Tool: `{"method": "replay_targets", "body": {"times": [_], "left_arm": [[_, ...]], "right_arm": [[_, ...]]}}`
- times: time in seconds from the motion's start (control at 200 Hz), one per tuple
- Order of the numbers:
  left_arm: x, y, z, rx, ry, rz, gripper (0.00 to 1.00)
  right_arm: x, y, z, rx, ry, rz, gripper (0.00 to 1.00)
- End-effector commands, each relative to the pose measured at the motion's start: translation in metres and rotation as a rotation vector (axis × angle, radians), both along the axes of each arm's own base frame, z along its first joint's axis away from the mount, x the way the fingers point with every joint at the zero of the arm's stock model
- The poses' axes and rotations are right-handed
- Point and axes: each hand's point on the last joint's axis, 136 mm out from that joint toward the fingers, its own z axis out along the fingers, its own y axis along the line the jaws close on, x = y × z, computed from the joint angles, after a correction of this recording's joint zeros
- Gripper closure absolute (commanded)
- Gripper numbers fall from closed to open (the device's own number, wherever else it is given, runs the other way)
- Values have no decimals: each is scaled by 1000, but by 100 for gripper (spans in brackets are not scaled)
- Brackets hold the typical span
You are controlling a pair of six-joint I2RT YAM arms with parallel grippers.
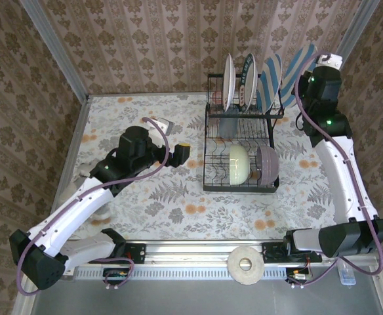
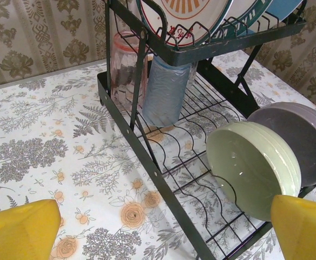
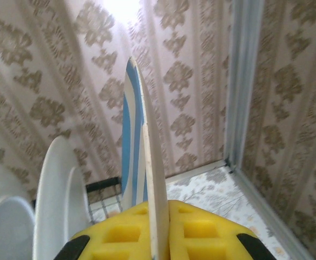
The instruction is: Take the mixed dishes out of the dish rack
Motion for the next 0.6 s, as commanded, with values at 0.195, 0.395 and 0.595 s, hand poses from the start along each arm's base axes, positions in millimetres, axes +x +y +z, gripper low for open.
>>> {"method": "replay_targets", "body": {"times": [0.195,0.395,0.595], "left_arm": [[7,7,-6,10,4,53,0],[13,7,-3,-11,14,71,0],[22,13,-3,-86,81,85,0]], "right_arm": [[-52,-23,61,-24,-212,-143,100],[-82,-16,88,44,-323,-91,100],[-108,4,118,123,-397,39,100]]}}
